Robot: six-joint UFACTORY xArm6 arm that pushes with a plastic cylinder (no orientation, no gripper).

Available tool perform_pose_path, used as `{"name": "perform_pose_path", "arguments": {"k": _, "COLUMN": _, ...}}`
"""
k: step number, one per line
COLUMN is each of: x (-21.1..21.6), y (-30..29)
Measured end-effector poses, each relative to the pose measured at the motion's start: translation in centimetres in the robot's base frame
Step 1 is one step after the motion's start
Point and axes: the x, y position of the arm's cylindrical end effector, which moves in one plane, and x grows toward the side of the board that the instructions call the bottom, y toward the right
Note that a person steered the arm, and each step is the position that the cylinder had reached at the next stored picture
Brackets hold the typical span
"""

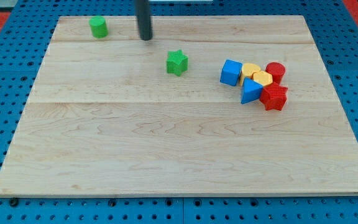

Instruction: Separate the group of blocks

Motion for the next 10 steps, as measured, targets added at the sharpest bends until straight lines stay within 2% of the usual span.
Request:
{"name": "perform_pose_path", "arguments": {"k": 1, "x": 0.3, "y": 7.9}}
{"name": "perform_pose_path", "arguments": {"k": 2, "x": 0.6, "y": 18.8}}
{"name": "perform_pose_path", "arguments": {"k": 3, "x": 6.0, "y": 27.2}}
{"name": "perform_pose_path", "arguments": {"k": 4, "x": 11.0, "y": 27.5}}
{"name": "perform_pose_path", "arguments": {"k": 5, "x": 13.6, "y": 25.1}}
{"name": "perform_pose_path", "arguments": {"k": 6, "x": 14.6, "y": 21.4}}
{"name": "perform_pose_path", "arguments": {"k": 8, "x": 16.1, "y": 18.0}}
{"name": "perform_pose_path", "arguments": {"k": 10, "x": 17.5, "y": 9.7}}
